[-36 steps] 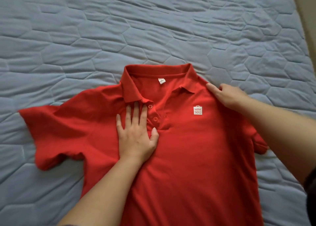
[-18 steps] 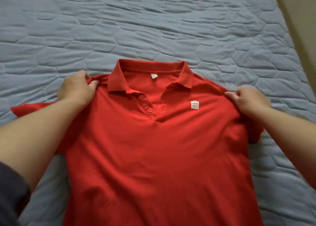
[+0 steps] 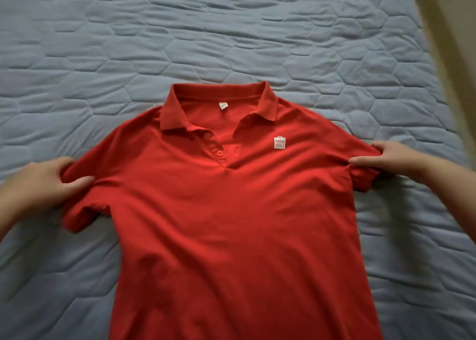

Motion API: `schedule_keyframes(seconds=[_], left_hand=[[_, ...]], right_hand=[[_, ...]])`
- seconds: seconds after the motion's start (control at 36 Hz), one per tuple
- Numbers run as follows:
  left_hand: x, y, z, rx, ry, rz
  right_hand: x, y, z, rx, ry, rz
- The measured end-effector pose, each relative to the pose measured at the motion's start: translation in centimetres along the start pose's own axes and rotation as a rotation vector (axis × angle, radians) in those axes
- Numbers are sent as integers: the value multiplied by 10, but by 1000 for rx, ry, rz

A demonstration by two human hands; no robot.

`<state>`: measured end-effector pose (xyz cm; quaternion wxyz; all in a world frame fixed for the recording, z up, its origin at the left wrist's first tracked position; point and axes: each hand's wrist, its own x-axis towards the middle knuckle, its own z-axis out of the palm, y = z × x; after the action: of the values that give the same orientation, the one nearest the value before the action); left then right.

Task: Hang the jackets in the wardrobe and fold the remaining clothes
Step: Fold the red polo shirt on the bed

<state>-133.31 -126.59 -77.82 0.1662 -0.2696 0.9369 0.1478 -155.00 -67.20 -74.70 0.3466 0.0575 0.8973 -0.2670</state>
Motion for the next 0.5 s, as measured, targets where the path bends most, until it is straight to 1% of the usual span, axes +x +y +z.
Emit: schedule_keyframes(seconds=[0.06,0.08,0.17,0.19,0.25,0.31,0.36,0.42,0.47,0.5], left_hand=[[-5,-10,-4,-147,-19,-99],[-9,-13,-7,-267,-35,-155],[-24,-11,-8,-753,-96,-330],[-30,-6,-6,-921,-87,-393],[-44,8,-3,-1137,-30,-467],[-55,24,0,-1256,18,-493],[-63,36,3,-1370,59,-522],[-65,43,9,-1466,84,-559],[-64,47,16,-1503,95,-576],[-62,47,20,-1467,113,-597]], right_hand=[[-7,4,0,161,-42,52],[-11,5,1,248,-53,77],[-22,8,7,557,-36,90],[-26,8,11,677,-21,86],[-34,9,21,922,39,111],[-43,9,33,1071,113,148],[-49,10,43,1129,157,199],[-53,9,51,1177,163,241],[-52,6,56,1174,172,273],[-52,4,58,1162,191,281]])
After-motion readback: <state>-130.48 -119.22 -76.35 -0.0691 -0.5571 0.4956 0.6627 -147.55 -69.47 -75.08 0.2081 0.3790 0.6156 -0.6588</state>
